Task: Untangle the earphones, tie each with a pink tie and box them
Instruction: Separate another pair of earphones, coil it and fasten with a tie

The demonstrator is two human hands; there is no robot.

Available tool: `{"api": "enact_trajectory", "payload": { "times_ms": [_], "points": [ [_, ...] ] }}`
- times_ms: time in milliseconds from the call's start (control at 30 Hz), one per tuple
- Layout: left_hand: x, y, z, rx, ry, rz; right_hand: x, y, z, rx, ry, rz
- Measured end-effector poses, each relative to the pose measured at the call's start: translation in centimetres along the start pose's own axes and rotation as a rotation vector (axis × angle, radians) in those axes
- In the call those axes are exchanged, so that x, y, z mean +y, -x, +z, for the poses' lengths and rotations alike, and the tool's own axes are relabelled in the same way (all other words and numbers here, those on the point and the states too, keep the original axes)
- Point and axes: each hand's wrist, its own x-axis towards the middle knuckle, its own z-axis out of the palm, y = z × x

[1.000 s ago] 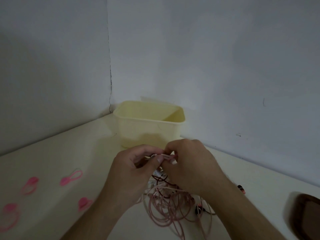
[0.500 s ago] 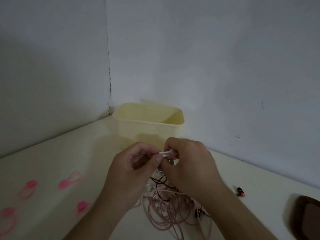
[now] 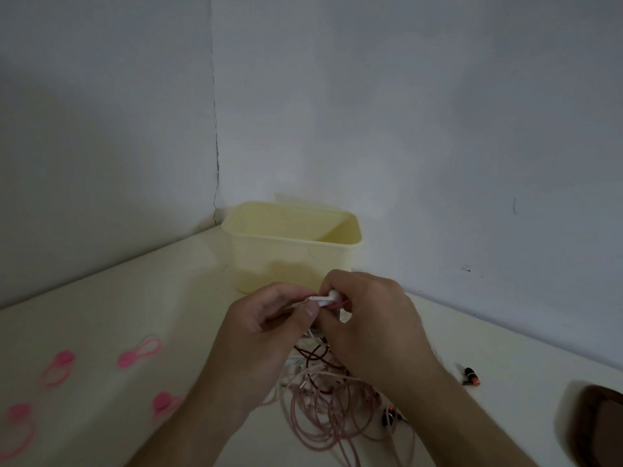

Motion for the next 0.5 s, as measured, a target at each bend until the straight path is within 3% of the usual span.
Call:
{"api": "enact_trajectory", "payload": {
  "times_ms": [233,500],
  "points": [
    [-0.7,-0.2,0.1,0.095,-0.163,0.063,-0.2,0.0,-0.3,-0.140,0.037,0.040],
    [-0.9,-0.3,-0.2,0.127,-0.266,0.076,-0.4,-0.5,-1.9,-0.238,-0.132,0.015]
  ]
}}
